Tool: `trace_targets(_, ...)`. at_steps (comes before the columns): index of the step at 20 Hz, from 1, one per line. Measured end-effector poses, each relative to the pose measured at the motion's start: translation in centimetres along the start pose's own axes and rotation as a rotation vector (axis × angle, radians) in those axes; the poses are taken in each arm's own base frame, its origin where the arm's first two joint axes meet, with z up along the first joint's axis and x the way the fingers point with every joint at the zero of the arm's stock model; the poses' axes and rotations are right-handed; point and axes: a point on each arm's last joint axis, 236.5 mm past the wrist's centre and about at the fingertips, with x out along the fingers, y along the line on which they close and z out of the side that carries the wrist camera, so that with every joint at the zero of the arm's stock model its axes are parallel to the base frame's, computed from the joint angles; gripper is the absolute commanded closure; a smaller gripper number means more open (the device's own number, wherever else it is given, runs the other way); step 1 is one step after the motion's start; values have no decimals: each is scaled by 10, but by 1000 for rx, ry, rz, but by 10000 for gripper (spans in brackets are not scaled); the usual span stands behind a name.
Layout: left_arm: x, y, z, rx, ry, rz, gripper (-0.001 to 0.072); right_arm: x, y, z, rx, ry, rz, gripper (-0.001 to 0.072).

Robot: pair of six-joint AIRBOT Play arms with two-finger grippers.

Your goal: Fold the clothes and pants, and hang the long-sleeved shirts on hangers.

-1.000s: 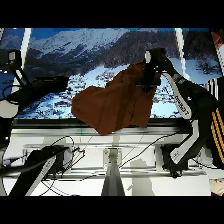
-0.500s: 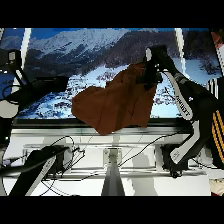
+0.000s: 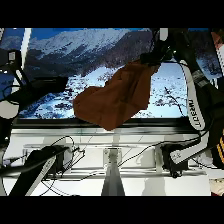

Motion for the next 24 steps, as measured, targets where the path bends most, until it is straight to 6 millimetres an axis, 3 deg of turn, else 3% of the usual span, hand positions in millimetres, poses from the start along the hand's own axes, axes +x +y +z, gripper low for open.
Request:
trace_targets(3, -1, 19, -27, -8, 111, 79, 20, -14, -25, 2, 33, -32, -25, 701)
trace_targets(7, 2, 41, -106, -57, 387, 154, 23, -31, -40, 9, 63, -102, -22, 700)
trace_targets(11, 20, 32, -180, -159, 595, 83, 15, -37, -31, 13, 61, -136, 16, 700)
trace_targets(16, 56, 16, -213, -261, 664, -25, 47, -41, -24, 16, 55, -152, 39, 700)
trace_targets(18, 67, 11, -224, -281, 689, -69, 235, -40, -24, 16, 55, -152, 42, 700)
trace_targets(20, 75, 7, -231, -299, 705, -100, 252, -40, -23, 16, 55, -153, 44, 700)
trace_targets(21, 78, 5, -234, -296, 712, -115, 298, -40, -23, 16, 55, -154, 45, 700)
trace_targets(23, 84, 10, -237, -260, 705, -118, 691, -41, -23, 17, 55, -156, 45, 700)
trace_targets(24, 87, 12, -235, -242, 695, -118, 693, -41, -23, 17, 54, -160, 46, 700)
